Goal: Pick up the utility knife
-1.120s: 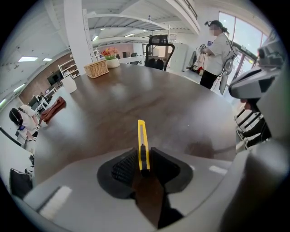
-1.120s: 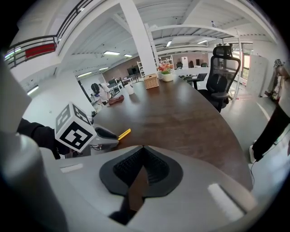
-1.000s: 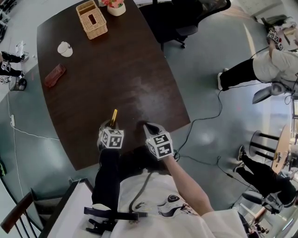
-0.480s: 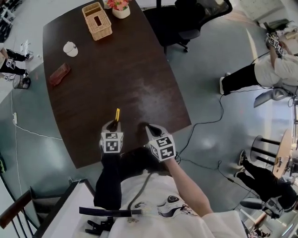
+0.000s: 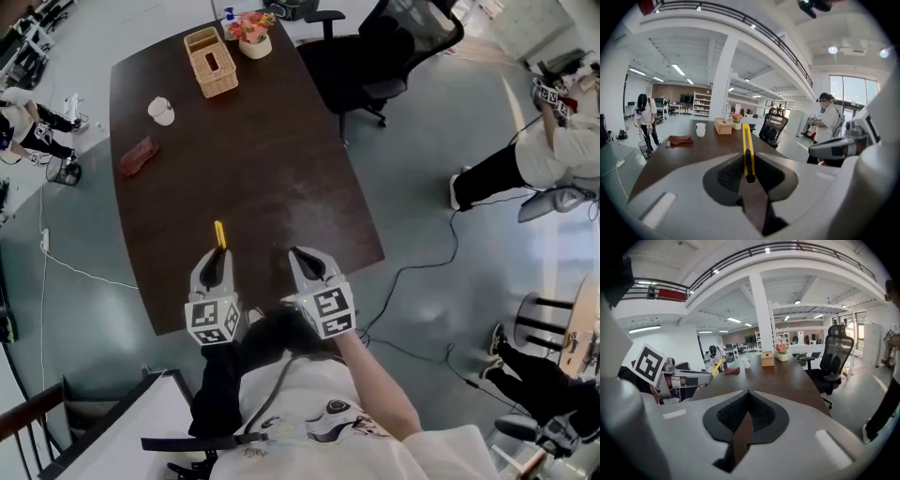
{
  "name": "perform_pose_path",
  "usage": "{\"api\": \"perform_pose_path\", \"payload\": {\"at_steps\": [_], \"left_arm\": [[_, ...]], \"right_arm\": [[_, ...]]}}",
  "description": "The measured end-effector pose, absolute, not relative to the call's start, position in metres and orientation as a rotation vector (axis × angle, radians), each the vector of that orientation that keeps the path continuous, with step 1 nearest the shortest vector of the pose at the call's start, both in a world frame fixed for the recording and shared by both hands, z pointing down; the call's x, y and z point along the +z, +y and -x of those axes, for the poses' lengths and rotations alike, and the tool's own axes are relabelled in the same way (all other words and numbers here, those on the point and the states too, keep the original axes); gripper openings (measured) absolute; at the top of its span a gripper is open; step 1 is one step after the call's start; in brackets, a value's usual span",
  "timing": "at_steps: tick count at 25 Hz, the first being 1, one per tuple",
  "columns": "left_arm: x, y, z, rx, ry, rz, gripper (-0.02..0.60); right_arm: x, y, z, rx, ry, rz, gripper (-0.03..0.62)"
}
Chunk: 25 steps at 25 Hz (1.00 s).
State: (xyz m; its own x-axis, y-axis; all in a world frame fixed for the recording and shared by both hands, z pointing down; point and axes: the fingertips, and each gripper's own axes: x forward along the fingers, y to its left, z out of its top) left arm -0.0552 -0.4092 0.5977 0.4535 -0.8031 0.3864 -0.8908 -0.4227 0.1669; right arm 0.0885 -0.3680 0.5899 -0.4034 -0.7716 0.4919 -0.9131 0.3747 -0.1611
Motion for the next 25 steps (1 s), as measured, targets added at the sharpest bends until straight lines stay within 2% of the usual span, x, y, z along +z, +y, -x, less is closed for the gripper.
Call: {"api": "perform_pose_path", "payload": {"at_steps": [7, 11, 25], "left_arm": [[0.503, -0.389, 0.067, 0.101, -1.593, -2.513, 0.064], [0.475, -0.368, 0.078, 0.058, -1.646, -2.538, 0.064], [0.466, -0.243, 0.153, 0.056, -1.733, -2.462, 0.064]], "right_arm": [[0.519, -0.359, -0.072, 0.273, -2.432, -1.525, 0.002], [0.488, -0.35, -0.059, 0.228, -2.504, -1.563, 0.002], [0.475, -0.237, -0.014, 0.184, -2.492, -1.61, 0.002]]}}
